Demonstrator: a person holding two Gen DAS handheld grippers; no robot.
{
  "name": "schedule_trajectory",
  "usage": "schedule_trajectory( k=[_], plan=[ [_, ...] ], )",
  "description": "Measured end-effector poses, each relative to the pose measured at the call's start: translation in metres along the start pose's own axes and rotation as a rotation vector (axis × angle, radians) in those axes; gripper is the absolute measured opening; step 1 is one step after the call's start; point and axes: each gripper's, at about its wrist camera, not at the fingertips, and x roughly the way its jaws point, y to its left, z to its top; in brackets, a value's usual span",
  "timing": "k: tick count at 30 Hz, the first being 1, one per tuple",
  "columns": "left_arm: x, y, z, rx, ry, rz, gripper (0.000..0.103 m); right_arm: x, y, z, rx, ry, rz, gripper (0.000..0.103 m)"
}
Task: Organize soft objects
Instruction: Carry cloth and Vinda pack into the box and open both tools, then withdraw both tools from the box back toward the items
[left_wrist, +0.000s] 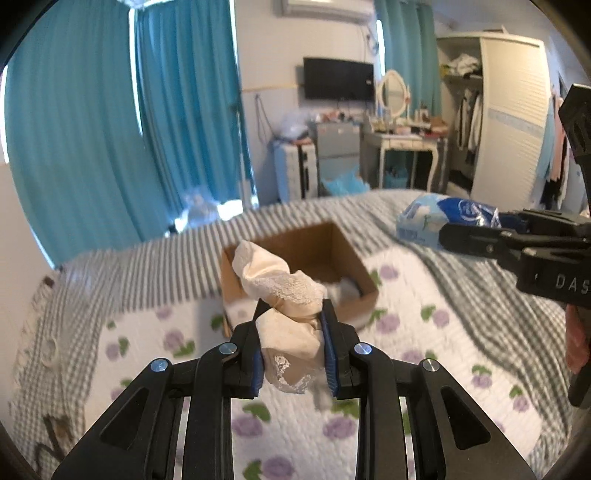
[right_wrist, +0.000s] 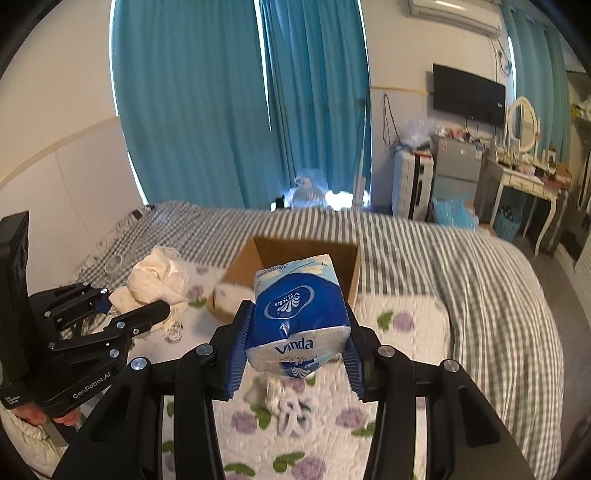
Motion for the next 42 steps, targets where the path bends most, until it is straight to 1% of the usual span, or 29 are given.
schedule_trajectory(
  k=[4, 7, 10, 13, 18, 20, 21, 22, 24, 25, 26, 27, 28, 31, 33, 35, 38, 40, 42],
  plan=[
    [0.015, 0.009, 0.025, -0.014, -0.019, -0.008, 0.025, 0.013, -0.001, 0.024, -0.001, -0.023, 0.007, 0.044],
    [0.039, 0.017, 0.039, -0.013, -0.013, -0.003, 0.025, 0.035, -0.005, 0.039, -0.005, -0.019, 0.005, 0.044],
    [0.071, 0.024, 0.049, -0.004, 0.004, 0.007, 0.025, 0.066, -0.009, 0.050, 0.001, -0.003, 0.001, 0.044],
    [0.111, 0.036, 0.054, -0.014, 0.034, 0.008, 0.025, 0.109, -0.016, 0.057, 0.008, 0.034, -0.005, 0.045],
    [0.172, 0.050, 0.049, 0.001, 0.071, 0.040, 0.029, 0.176, -0.035, 0.055, 0.049, 0.097, -0.005, 0.045],
    [0.191, 0.054, 0.044, 0.008, 0.090, 0.056, 0.048, 0.201, -0.041, 0.051, 0.062, 0.119, -0.008, 0.045],
    [0.199, 0.056, 0.041, 0.004, 0.096, 0.072, 0.069, 0.209, -0.044, 0.048, 0.068, 0.125, -0.011, 0.045],
    [0.205, 0.058, 0.038, 0.002, 0.092, 0.081, 0.074, 0.220, -0.047, 0.045, 0.078, 0.133, -0.012, 0.047],
    [0.217, 0.063, 0.033, -0.005, 0.091, 0.103, 0.074, 0.232, -0.053, 0.041, 0.099, 0.138, -0.022, 0.049],
    [0.221, 0.065, 0.032, -0.011, 0.102, 0.108, 0.074, 0.236, -0.057, 0.039, 0.109, 0.139, -0.024, 0.054],
    [0.226, 0.068, 0.030, -0.022, 0.116, 0.107, 0.074, 0.241, -0.060, 0.038, 0.125, 0.140, -0.016, 0.062],
    [0.229, 0.070, 0.030, -0.035, 0.122, 0.105, 0.074, 0.243, -0.063, 0.036, 0.136, 0.139, -0.009, 0.068],
    [0.229, 0.071, 0.028, -0.045, 0.130, 0.108, 0.074, 0.243, -0.066, 0.036, 0.149, 0.133, -0.009, 0.073],
    [0.222, 0.074, 0.029, -0.052, 0.129, 0.112, 0.074, 0.235, -0.069, 0.038, 0.141, 0.120, -0.043, 0.074],
    [0.208, 0.071, 0.034, -0.052, 0.114, 0.117, 0.074, 0.224, -0.070, 0.041, 0.139, 0.107, -0.048, 0.074],
    [0.194, 0.068, 0.041, -0.051, 0.097, 0.121, 0.074, 0.206, -0.069, 0.048, 0.142, 0.088, -0.049, 0.078],
    [0.157, 0.060, 0.057, -0.043, 0.043, 0.128, 0.074, 0.165, -0.059, 0.061, 0.113, 0.042, -0.074, 0.079],
    [0.120, 0.053, 0.069, -0.028, -0.012, 0.144, 0.074, 0.141, -0.053, 0.069, 0.093, 0.022, -0.088, 0.080],
    [0.090, 0.048, 0.078, -0.023, -0.052, 0.160, 0.074, 0.108, -0.046, 0.077, 0.074, -0.002, -0.099, 0.081]
  ],
)
